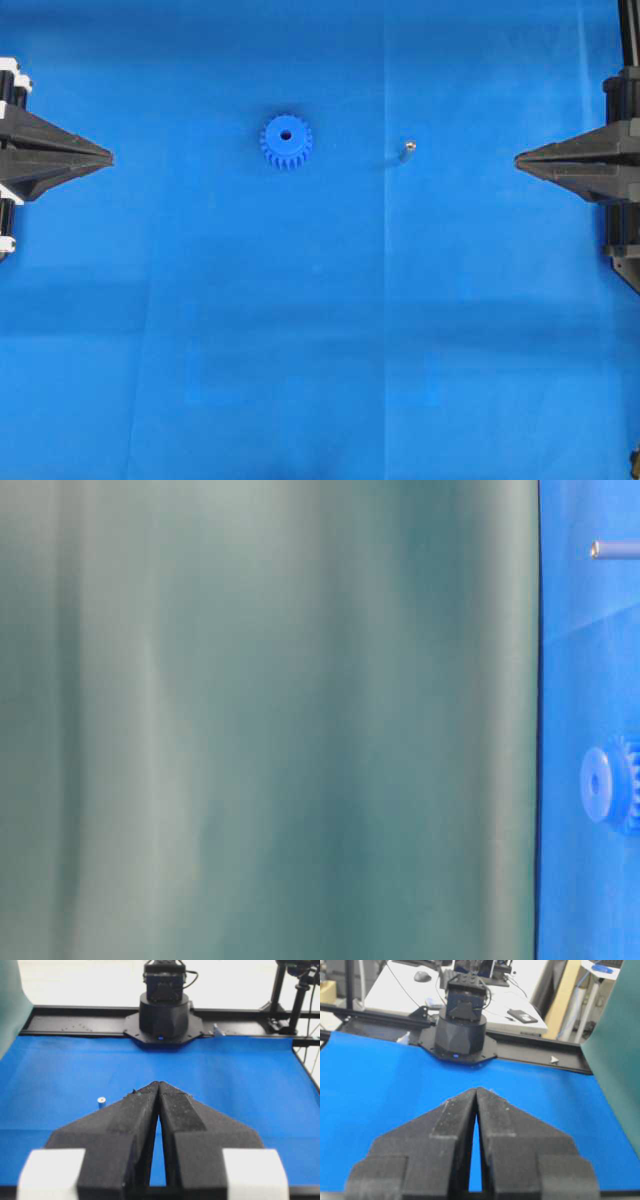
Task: Insert the shaft placed at a random location into the center hole of the small gear at another random location.
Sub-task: 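Move the open right gripper left toward the silver shaft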
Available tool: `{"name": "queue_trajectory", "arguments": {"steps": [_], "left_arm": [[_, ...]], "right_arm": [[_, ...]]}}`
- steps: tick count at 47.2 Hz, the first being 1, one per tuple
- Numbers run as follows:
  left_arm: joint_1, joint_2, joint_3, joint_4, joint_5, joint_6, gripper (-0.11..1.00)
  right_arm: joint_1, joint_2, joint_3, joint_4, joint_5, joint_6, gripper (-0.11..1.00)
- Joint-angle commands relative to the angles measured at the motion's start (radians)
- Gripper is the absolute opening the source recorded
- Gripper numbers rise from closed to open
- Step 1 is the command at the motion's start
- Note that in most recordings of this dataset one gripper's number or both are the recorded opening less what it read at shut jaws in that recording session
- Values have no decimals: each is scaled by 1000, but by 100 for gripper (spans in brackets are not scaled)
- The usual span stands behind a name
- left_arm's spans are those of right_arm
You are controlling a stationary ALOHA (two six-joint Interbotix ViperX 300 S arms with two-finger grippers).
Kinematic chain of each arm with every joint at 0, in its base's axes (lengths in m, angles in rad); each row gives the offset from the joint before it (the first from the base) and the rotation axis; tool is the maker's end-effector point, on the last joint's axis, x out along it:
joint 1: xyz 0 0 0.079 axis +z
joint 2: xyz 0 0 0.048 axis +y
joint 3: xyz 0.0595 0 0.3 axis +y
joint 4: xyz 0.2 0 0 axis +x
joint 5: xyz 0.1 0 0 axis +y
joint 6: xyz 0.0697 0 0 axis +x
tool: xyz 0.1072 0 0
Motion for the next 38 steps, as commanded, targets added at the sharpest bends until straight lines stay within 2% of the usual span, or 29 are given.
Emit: {"name": "queue_trajectory", "arguments": {"steps": [1,6,16,23,26,30,38], "left_arm": [[-3,-3,-20,2,-6,-3,0],[-2,2,-18,2,0,-3,0],[-2,5,-17,2,2,-5,0],[-2,5,-15,2,9,-5,0],[-2,5,-15,2,9,-5,0],[-2,6,-14,2,9,-6,0],[0,6,-9,2,9,-6,0]], "right_arm": [[-3,2,-17,-5,-8,-12,0],[-8,26,-17,-5,-12,-12,-6],[-44,127,-2,0,-48,-9,-6],[-75,244,6,12,-114,-6,2],[-98,314,8,31,-144,-6,11],[-124,403,6,41,-169,-6,30],[-149,600,-2,51,-265,-6,79]]}}
